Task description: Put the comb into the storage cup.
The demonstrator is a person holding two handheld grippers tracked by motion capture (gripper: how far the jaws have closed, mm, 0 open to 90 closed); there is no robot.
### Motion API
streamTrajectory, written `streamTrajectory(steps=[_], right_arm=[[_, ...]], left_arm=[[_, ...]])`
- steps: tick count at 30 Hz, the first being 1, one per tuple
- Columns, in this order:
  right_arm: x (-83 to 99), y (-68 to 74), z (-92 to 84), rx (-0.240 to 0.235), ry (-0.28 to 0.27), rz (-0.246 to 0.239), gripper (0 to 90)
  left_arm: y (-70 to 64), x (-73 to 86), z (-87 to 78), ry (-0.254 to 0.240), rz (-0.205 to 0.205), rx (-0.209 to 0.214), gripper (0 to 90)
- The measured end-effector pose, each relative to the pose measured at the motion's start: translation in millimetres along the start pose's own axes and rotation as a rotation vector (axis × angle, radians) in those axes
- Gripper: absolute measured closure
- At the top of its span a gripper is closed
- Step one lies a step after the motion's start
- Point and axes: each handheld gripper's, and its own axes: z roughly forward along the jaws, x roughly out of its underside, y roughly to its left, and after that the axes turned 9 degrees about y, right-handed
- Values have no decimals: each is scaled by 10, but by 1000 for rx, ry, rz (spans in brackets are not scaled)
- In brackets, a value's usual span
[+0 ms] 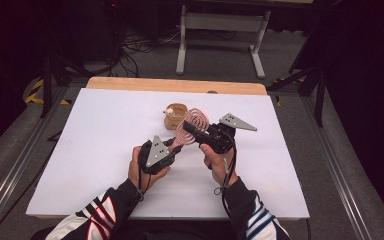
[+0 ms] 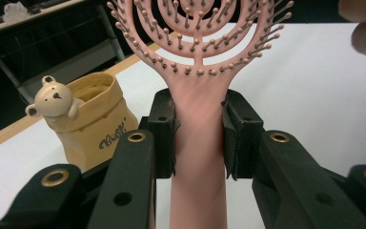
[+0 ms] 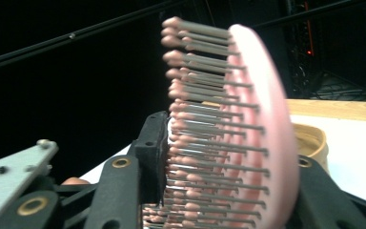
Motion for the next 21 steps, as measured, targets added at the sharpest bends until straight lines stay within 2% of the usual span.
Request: streamTrajectory(steps=[2, 12, 16, 17, 21], right_arm=[[13, 34, -11, -9, -12, -7, 627], [43, 192, -34, 31, -36, -89, 632], [49, 224, -39, 39, -37, -121, 632], [53, 240, -44, 43, -37, -145, 633], [49, 253, -75, 49, -45, -170, 634]], left_arm=[[6, 5, 3, -1, -5, 4, 698], [-13, 1, 1, 2, 10, -2, 697], [-6, 0, 7, 2, 15, 6, 693], [-1, -1, 8, 6, 21, 12, 689], [-3, 2, 2, 4, 33, 24, 675]])
